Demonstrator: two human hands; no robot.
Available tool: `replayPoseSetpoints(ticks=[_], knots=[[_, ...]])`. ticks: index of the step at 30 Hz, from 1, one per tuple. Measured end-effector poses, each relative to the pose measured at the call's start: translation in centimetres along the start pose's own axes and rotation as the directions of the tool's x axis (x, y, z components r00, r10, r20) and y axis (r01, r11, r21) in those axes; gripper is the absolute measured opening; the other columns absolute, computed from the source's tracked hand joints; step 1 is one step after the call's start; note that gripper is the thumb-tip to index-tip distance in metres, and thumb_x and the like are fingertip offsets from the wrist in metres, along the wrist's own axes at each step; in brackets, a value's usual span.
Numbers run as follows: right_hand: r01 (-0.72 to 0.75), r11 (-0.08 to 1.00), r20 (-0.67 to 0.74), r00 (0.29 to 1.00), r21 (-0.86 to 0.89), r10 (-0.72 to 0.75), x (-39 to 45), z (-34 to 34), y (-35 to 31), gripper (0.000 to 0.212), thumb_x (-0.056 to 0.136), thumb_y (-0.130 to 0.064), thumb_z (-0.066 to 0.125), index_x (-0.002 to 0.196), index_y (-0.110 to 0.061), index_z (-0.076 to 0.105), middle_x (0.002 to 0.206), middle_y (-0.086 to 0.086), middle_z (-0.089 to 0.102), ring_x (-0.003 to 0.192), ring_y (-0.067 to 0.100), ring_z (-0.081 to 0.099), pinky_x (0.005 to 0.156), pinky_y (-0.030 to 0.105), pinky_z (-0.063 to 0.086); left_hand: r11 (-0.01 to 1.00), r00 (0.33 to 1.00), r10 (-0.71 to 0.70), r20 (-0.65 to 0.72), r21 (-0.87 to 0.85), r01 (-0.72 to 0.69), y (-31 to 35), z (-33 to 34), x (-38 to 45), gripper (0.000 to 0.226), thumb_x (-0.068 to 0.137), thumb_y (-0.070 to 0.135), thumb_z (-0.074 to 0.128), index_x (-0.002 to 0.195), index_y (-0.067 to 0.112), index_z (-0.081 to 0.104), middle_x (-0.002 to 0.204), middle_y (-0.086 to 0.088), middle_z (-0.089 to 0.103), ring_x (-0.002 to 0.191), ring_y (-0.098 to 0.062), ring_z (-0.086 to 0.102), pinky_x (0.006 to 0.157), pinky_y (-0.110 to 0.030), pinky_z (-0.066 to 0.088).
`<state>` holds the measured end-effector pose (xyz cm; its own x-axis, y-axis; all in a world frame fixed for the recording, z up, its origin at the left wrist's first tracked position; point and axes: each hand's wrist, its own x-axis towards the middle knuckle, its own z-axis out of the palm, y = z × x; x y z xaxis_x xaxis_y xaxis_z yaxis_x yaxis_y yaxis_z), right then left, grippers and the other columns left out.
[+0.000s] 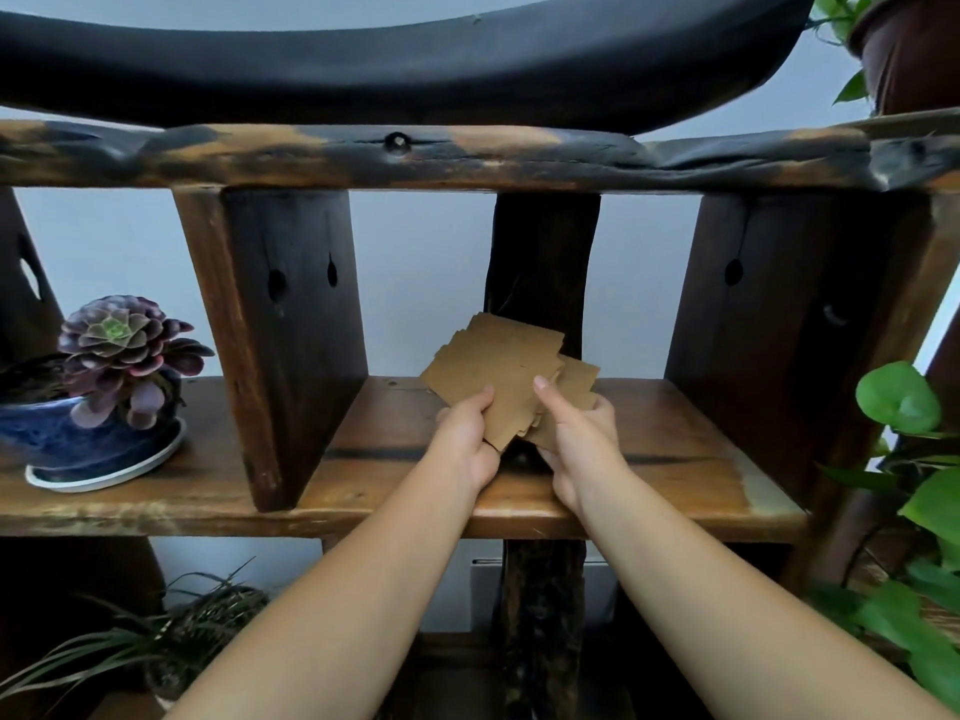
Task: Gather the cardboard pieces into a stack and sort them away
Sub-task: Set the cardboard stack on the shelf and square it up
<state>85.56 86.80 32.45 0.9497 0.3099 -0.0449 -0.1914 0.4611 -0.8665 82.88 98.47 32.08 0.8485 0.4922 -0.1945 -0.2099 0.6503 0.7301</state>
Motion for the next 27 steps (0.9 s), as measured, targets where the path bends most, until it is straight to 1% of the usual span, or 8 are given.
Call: replayPoseSetpoints(ticks=[3, 5, 11, 15, 19, 21, 24, 27], knots=[[0.066, 0.998, -0.105, 0.992, -0.022, -0.068, 0.7, -0.1, -0.6, 0.056, 0.071, -0.014, 0.085, 0.113, -0.023, 0.048, 0.102, 0.002, 0.071, 0.082, 0.017, 0.073, 0.054, 0.028, 0.057, 1.0, 0.998, 0.007, 0.067, 0.019, -0.008, -0.3, 0.2, -0.6, 0.031, 0.089, 0.001, 0.063, 0.12, 0.001, 0.056, 0.112, -0.023, 0.069, 0.1, -0.036, 0.069, 0.087, -0.05, 0.056], [0.096, 0.991, -0.107, 0.989, -0.097, -0.107, 1.1, -0.6, -0.8, 0.06, 0.071, -0.007, 0.084, 0.115, -0.022, 0.047, 0.102, 0.002, 0.07, 0.083, 0.017, 0.072, 0.048, 0.025, 0.055, 0.999, 0.992, -0.019, 0.126, 0.049, 0.013, 0.0, 0.0, -1.0, 0.027, 0.088, -0.002, 0.063, 0.115, 0.003, 0.059, 0.11, -0.022, 0.07, 0.101, -0.035, 0.068, 0.09, -0.051, 0.054], [0.262, 0.942, 0.001, 0.964, -0.208, -0.267, 1.8, -2.0, -0.7, 0.054, 0.069, 0.0, 0.082, 0.107, -0.024, 0.052, 0.104, 0.001, 0.07, 0.093, 0.018, 0.07, 0.08, 0.041, 0.059, 0.991, 0.976, -0.008, 0.216, 0.133, -0.022, 1.5, -1.3, -0.9, 0.051, 0.084, -0.002, 0.067, 0.132, 0.005, 0.051, 0.12, -0.018, 0.067, 0.109, -0.031, 0.066, 0.092, -0.05, 0.054], [0.356, 0.891, 0.071, 0.934, -0.282, -0.351, 2.1, -2.1, -1.3, 0.06, 0.071, -0.004, 0.082, 0.119, -0.024, 0.051, 0.109, -0.006, 0.068, 0.098, 0.01, 0.067, 0.078, 0.029, 0.056, 0.973, 0.963, 0.165, 0.215, 0.127, -0.195, 2.4, -2.4, 0.3, 0.092, 0.075, 0.004, 0.079, 0.143, 0.038, 0.026, 0.135, -0.008, 0.054, 0.116, -0.031, 0.06, 0.092, -0.06, 0.05], [0.423, 0.828, 0.165, 0.906, -0.368, -0.39, 2.3, -2.6, -2.1, 0.063, 0.074, -0.005, 0.081, 0.124, -0.027, 0.049, 0.113, -0.01, 0.064, 0.102, 0.007, 0.063, 0.079, 0.025, 0.053, 0.967, 0.952, 0.159, 0.261, 0.155, -0.204, 4.2, -4.1, 1.0, 0.076, 0.069, 0.009, 0.084, 0.128, 0.033, 0.042, 0.133, -0.008, 0.056, 0.112, -0.03, 0.063, 0.081, -0.048, 0.058], [0.434, 0.794, 0.199, 0.901, -0.426, -0.386, 2.4, -3.1, -2.1, 0.066, 0.074, -0.009, 0.082, 0.126, -0.03, 0.046, 0.115, -0.012, 0.061, 0.103, 0.006, 0.06, 0.084, 0.028, 0.052, 0.91, 0.949, 0.187, 0.254, 0.319, -0.264, 5.0, -4.9, 1.3, 0.079, 0.065, 0.012, 0.087, 0.126, 0.031, 0.041, 0.131, -0.011, 0.057, 0.109, -0.028, 0.065, 0.085, -0.044, 0.057], [0.418, 0.754, 0.243, 0.909, -0.506, -0.34, 2.5, -3.4, -1.4, 0.079, 0.072, -0.015, 0.084, 0.135, -0.03, 0.038, 0.116, -0.013, 0.057, 0.104, 0.005, 0.057, 0.087, 0.029, 0.05, 0.699, 0.922, 0.239, 0.305, 0.605, -0.381, 5.1, -5.5, 1.4, 0.096, 0.057, 0.025, 0.09, 0.135, 0.038, 0.034, 0.125, 0.002, 0.058, 0.112, -0.018, 0.06, 0.093, -0.037, 0.053], [0.41, 0.751, 0.27, 0.911, -0.517, -0.312, 2.6, -3.5, -1.0, 0.084, 0.071, -0.019, 0.085, 0.136, -0.032, 0.034, 0.115, -0.016, 0.056, 0.102, 0.003, 0.058, 0.084, 0.022, 0.048, 0.593, 0.915, 0.249, 0.319, 0.697, -0.404, 4.7, -5.8, 1.3, 0.078, 0.054, 0.037, 0.088, 0.12, 0.04, 0.047, 0.116, 0.01, 0.063, 0.105, -0.009, 0.062, 0.083, -0.025, 0.052]])
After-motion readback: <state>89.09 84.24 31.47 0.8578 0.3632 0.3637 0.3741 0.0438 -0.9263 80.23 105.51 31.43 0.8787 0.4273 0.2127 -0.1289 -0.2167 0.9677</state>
